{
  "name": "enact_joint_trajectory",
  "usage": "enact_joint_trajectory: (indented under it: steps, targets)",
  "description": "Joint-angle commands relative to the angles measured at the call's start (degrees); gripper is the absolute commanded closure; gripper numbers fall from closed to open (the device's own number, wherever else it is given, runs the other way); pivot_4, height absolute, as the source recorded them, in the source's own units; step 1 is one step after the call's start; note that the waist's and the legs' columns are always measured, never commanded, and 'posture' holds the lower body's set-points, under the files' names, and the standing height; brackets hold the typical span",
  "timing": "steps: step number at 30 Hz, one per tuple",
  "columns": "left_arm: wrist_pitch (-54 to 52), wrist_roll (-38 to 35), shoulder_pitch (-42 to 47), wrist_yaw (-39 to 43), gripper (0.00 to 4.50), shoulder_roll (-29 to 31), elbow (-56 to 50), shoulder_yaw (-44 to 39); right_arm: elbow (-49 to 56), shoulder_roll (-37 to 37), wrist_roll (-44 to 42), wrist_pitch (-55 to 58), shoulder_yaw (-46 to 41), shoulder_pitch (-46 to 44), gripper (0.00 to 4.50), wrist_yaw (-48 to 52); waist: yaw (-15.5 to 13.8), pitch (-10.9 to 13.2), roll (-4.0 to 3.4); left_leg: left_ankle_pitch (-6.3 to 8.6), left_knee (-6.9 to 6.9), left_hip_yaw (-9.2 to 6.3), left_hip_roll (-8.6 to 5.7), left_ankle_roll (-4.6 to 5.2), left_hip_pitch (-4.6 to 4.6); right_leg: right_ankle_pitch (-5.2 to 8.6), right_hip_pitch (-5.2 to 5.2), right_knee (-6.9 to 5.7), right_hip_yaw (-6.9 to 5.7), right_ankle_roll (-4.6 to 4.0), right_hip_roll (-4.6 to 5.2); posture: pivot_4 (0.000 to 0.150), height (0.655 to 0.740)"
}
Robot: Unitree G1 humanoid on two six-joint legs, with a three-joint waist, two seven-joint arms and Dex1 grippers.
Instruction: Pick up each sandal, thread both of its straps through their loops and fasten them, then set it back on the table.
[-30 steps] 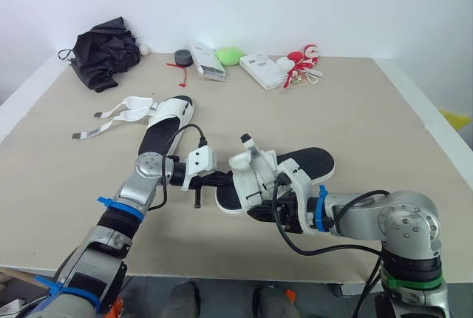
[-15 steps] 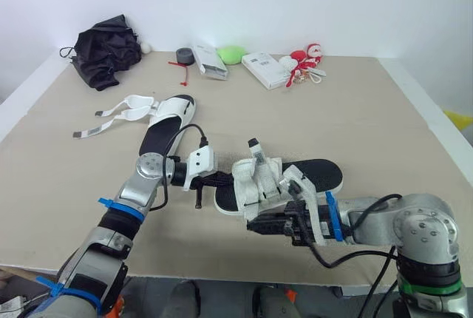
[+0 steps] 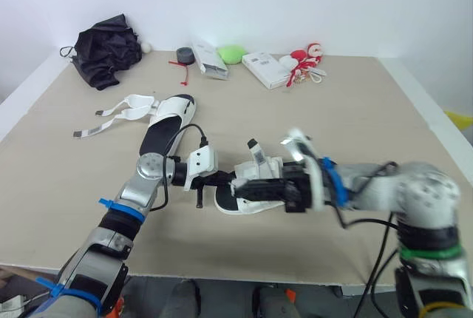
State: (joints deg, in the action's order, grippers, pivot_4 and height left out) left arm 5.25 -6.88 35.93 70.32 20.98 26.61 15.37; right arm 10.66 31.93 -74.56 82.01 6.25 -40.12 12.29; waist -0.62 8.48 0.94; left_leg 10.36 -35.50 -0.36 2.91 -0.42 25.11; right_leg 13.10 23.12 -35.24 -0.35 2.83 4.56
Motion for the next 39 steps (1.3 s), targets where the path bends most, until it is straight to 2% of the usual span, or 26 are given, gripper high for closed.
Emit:
enact_joint_trajectory:
  steps: [1,7,14,15,16,18,20,23,26,33,39]
  targets:
    - [-2.2,3.9,-3.3,-0.3,4.50,0.1,3.3,3.6,-9.5,-2.6,8.8,-2.8,-0.6,-7.0,4.36,-0.3,0.0,0.0,-0.01,0.00,-0.01,0.00,0.00,0.00,0.00,-0.01,0.01,-0.05,0.03,0.01,-0.03,0.150,0.7380]
    - [-2.2,3.8,-3.4,-0.6,4.50,0.1,3.4,3.5,-14.3,-5.5,7.9,-2.5,-7.0,-11.6,4.36,1.5,0.0,0.0,-0.02,-0.02,-0.05,-0.05,0.04,0.04,-0.02,-0.01,0.04,-0.23,0.07,0.01,-0.14,0.150,0.7380]
    - [-2.5,3.5,-3.8,-0.9,4.50,0.2,2.9,3.6,-17.0,-9.4,12.6,3.3,-6.9,-7.6,4.36,-3.2,0.0,0.0,-0.01,-0.07,-0.17,-0.06,0.05,0.12,-0.10,0.10,0.14,-0.80,0.18,-0.11,-0.20,0.150,0.7380]
    - [-2.6,3.5,-3.8,-1.0,4.50,0.3,2.8,3.6,-17.3,-10.1,13.2,3.9,-7.4,-7.1,3.64,-3.8,0.0,0.0,-0.04,-0.08,-0.17,-0.09,0.05,0.12,-0.10,0.12,0.14,-0.84,0.17,-0.12,-0.22,0.150,0.7380]
    - [-2.6,3.5,-3.9,-1.0,4.50,0.3,2.8,3.6,-17.0,-10.7,14.2,4.3,-7.8,-6.6,3.54,-4.4,0.0,0.0,-0.05,-0.08,-0.17,-0.09,0.05,0.12,-0.11,0.13,0.14,-0.87,0.18,-0.14,-0.23,0.150,0.7380]
    - [-2.6,3.5,-3.9,-1.0,4.50,0.5,2.7,3.5,-16.8,-11.8,15.6,4.9,-8.3,-6.0,2.52,-5.1,0.0,-0.1,-0.04,-0.08,-0.17,-0.09,0.05,0.12,-0.12,0.15,0.13,-0.87,0.18,-0.12,-0.24,0.150,0.7380]
    - [-2.7,3.5,-3.8,-0.9,4.50,0.6,2.7,3.4,-18.0,-13.1,17.9,5.3,-9.3,-6.1,2.08,-6.8,0.0,-0.2,-0.06,-0.08,-0.16,-0.09,0.05,0.12,-0.17,0.18,0.10,-0.87,0.18,-0.10,-0.25,0.150,0.7380]
    - [-2.8,3.5,-3.7,-0.9,4.50,0.7,2.7,3.4,-19.2,-13.9,20.2,5.6,-10.8,-7.3,0.95,-7.0,0.1,-0.2,-0.10,-0.08,-0.10,-0.09,0.08,0.12,-0.42,0.24,-0.07,-0.90,0.19,-0.14,-0.28,0.150,0.7380]
    - [-2.8,3.5,-3.5,-0.9,4.50,0.7,2.9,3.5,-20.5,-13.8,21.1,5.0,-12.4,-9.9,0.95,-6.0,0.1,-0.2,-0.11,-0.08,-0.09,-0.11,0.10,0.13,-0.54,0.21,-0.12,-0.91,0.18,-0.23,-0.29,0.150,0.7380]
    - [-2.5,3.6,-3.0,-0.8,4.50,0.3,3.6,3.6,-27.7,-16.6,21.9,-1.9,-22.9,-18.5,0.95,-8.1,0.1,-0.2,-0.15,-0.11,-0.11,-0.11,0.05,0.17,-0.43,0.14,0.00,-0.91,0.25,-0.21,-0.30,0.150,0.7380]
    - [-1.7,3.4,-2.2,-0.8,4.50,-0.3,4.2,3.0,-26.7,-14.4,23.6,-0.5,-23.7,-19.8,0.95,-5.4,0.0,-0.2,-0.17,-0.11,0.05,-0.14,0.00,0.18,-0.39,0.13,-0.02,-0.94,0.35,-0.05,-0.35,0.150,0.7380]
